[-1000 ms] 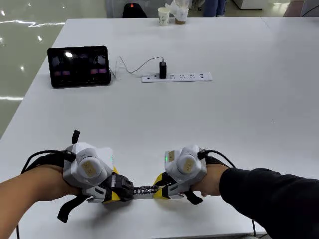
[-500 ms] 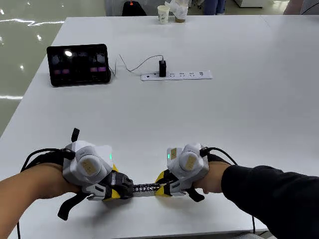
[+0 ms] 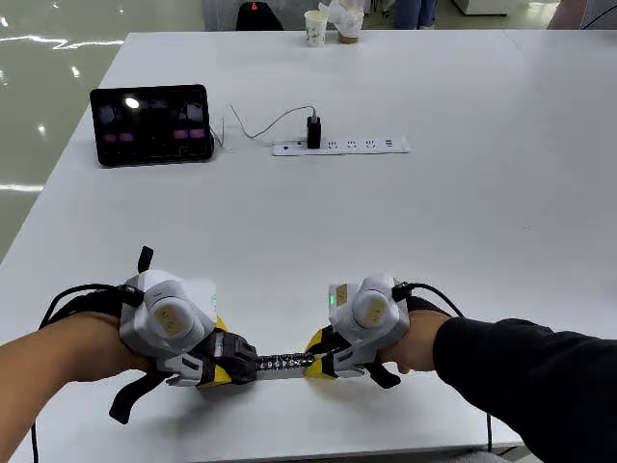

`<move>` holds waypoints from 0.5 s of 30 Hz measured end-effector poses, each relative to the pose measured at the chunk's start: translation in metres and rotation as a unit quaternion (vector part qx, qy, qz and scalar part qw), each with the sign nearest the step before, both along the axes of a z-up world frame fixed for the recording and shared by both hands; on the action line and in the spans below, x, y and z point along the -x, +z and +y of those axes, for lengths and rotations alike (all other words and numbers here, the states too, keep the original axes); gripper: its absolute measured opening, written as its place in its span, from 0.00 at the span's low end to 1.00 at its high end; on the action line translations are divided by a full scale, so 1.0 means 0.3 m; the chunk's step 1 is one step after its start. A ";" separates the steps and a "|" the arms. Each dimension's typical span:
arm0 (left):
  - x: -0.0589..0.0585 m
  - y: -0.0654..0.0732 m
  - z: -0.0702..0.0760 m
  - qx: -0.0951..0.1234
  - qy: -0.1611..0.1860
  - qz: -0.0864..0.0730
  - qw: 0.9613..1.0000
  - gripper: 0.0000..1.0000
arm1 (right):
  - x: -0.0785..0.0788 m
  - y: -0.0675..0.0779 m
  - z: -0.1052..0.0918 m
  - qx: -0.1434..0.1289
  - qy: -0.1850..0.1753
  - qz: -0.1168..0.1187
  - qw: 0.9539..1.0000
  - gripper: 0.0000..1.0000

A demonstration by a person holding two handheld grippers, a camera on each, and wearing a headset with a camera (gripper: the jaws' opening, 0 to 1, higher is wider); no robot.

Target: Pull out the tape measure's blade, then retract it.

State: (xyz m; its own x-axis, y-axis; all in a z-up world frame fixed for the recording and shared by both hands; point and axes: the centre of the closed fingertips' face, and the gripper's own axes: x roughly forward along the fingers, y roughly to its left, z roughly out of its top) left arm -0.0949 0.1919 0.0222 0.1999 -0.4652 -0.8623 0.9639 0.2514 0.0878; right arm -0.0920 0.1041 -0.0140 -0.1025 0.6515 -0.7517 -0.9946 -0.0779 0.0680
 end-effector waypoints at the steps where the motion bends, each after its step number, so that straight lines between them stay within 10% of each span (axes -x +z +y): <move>1: 0.000 0.000 0.000 0.000 0.000 -0.001 1.000 0.30 | -0.001 0.001 -0.002 0.000 0.000 0.000 1.000 0.10; 15: 0.002 0.000 -0.003 0.001 -0.003 -0.004 1.000 0.30 | -0.007 0.001 -0.028 0.003 -0.001 -0.001 1.000 0.10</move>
State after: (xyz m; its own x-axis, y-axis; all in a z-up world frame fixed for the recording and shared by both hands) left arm -0.0954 0.1912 0.0221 0.2048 -0.4686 -0.8594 0.9645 0.2460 0.0957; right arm -0.0898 0.0957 -0.0138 -0.0997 0.6466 -0.7563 -0.9949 -0.0764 0.0659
